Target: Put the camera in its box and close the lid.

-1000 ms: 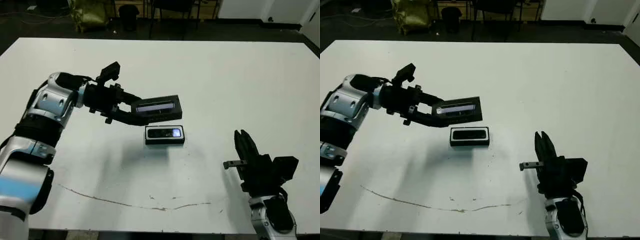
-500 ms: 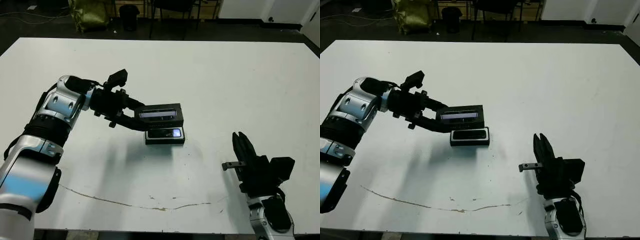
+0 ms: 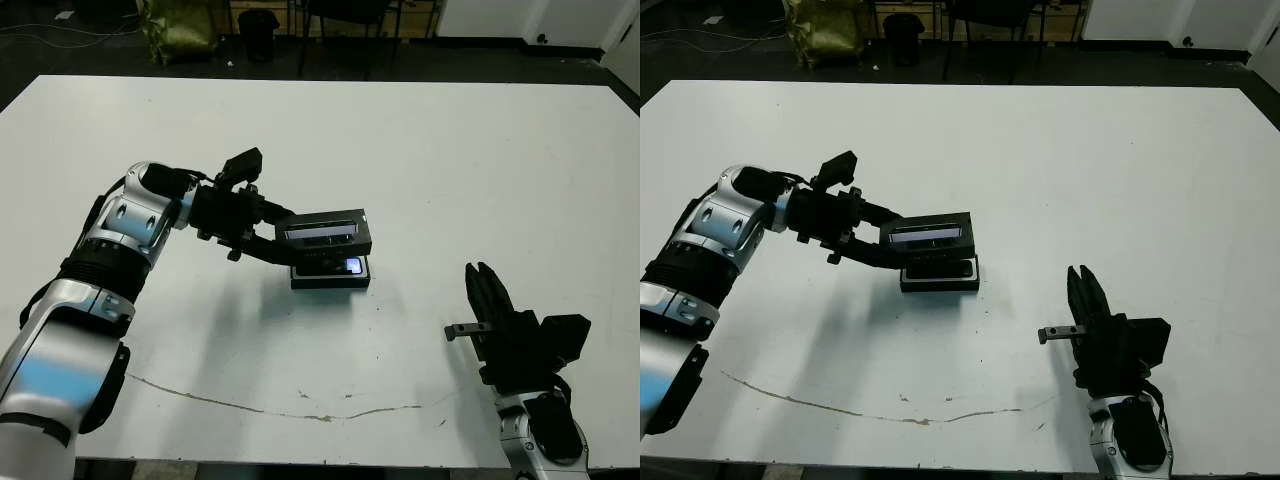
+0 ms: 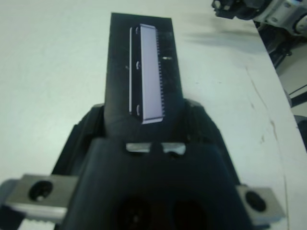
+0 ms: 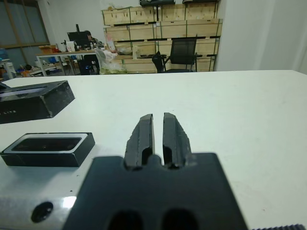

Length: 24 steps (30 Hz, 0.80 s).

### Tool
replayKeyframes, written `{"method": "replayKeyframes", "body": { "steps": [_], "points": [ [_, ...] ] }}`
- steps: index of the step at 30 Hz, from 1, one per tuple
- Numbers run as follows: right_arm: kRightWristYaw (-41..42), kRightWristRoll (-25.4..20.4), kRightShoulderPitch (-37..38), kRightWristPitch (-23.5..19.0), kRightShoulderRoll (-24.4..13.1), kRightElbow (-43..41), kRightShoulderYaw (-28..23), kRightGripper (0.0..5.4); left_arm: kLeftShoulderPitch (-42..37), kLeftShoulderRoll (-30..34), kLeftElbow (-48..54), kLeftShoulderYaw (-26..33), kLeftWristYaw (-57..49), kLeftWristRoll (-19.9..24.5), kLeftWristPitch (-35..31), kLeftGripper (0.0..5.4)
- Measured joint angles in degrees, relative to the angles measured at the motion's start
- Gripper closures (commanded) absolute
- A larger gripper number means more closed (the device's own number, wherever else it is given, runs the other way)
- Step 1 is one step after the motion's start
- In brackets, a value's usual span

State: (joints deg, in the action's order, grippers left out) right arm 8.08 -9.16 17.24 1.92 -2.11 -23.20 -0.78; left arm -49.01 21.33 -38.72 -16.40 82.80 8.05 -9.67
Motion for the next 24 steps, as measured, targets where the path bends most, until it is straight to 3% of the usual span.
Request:
{"method": "replayKeyframes", "body": {
  "steps": [24],
  "points": [
    [-0.30, -0.03, 0.58, -0.07, 0.08, -0.86, 0.21, 5.40, 1.16, -1.49, -4.80, -1.33, -0.51, -3.18, 1.51, 2.91]
  ]
}}
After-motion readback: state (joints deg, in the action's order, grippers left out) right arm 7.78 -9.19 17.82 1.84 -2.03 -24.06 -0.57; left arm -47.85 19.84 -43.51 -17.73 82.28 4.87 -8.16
